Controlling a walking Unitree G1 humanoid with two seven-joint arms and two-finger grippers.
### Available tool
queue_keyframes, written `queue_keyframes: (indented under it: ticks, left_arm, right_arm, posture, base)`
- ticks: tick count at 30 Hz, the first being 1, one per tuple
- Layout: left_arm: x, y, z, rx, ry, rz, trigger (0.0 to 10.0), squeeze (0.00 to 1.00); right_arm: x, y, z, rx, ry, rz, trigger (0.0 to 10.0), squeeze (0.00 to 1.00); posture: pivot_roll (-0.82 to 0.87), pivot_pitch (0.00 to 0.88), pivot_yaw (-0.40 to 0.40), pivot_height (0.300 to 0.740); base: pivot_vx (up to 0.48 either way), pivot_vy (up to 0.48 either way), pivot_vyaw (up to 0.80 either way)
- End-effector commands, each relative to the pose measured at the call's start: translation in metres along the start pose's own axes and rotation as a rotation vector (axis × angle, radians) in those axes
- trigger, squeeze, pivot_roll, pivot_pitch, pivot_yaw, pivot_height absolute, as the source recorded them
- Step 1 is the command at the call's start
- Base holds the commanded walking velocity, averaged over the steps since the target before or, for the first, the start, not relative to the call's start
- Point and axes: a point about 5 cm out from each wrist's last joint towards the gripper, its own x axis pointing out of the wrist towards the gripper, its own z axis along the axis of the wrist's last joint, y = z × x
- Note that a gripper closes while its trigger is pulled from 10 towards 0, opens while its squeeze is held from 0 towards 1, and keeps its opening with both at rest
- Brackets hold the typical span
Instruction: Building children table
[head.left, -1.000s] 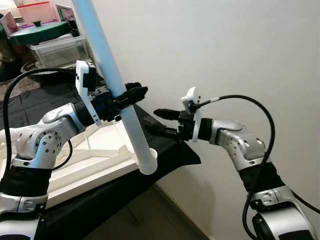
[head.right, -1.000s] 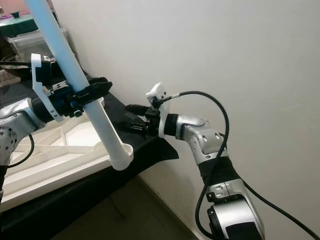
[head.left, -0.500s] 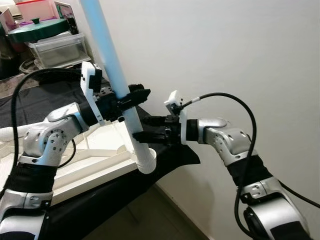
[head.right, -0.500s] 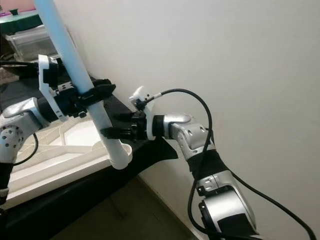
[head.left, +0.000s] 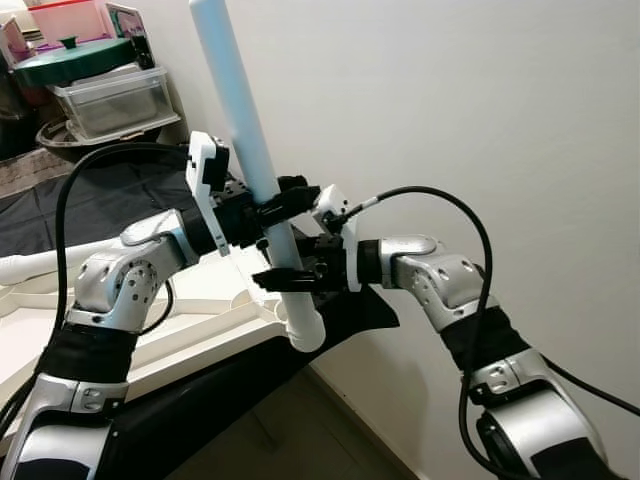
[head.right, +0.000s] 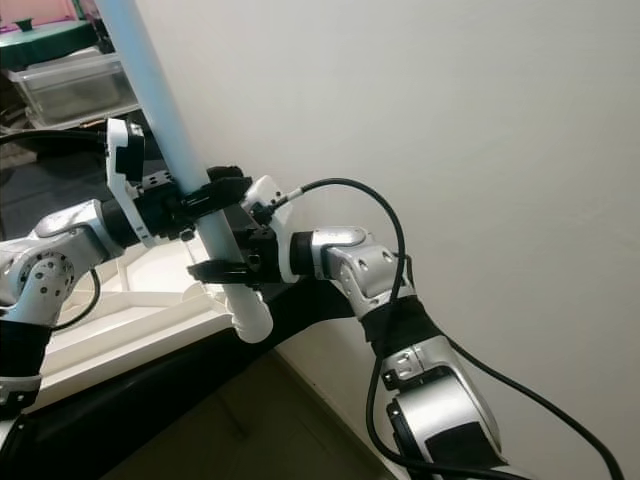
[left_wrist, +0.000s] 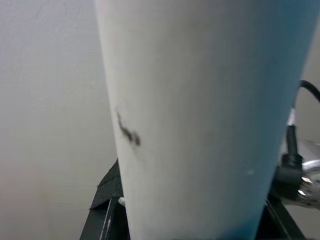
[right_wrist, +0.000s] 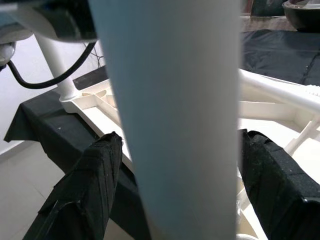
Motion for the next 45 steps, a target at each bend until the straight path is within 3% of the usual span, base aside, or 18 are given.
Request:
queue_keyframes:
  ticks: [1,32,33,34,45]
  left_arm:
    - [0.001,0.001,0.003,0.011,-0.014,0.000,10.0,0.00]
    - [0.013,-0.002,0.005,0.023,-0.053,0.003,10.0,0.00]
    - [0.014,-0.002,0.005,0.023,-0.055,0.002,10.0,0.00]
    - [0.014,-0.002,0.005,0.023,-0.057,0.001,10.0,0.00]
    - [0.014,-0.002,0.004,0.003,-0.043,0.011,10.0,0.00]
  right_arm:
    - [0.007,0.003,0.001,-0.006,0.016,0.009,10.0,0.00]
    - [0.026,-0.002,0.006,0.020,0.021,-0.068,10.0,0.00]
    - [0.027,-0.001,0.006,0.019,0.018,-0.066,2.8,0.00]
    - [0.027,-0.001,0.006,0.021,0.015,-0.066,0.0,0.00]
    - [0.030,0.000,0.004,0.026,0.007,-0.066,0.0,0.00]
  posture:
    - [-0.08,0.000,0.030,0.740]
    - [-0.08,0.000,0.029,0.740]
    - [-0.08,0.000,0.029,0.740]
    - [-0.08,0.000,0.029,0.740]
    - [-0.08,0.000,0.029,0.740]
  base:
    - [0.000,0.000,0.00]
    - [0.000,0.000,0.00]
    - [0.000,0.000,0.00]
    - [0.000,0.000,0.00]
    - [0.000,0.000,0.00]
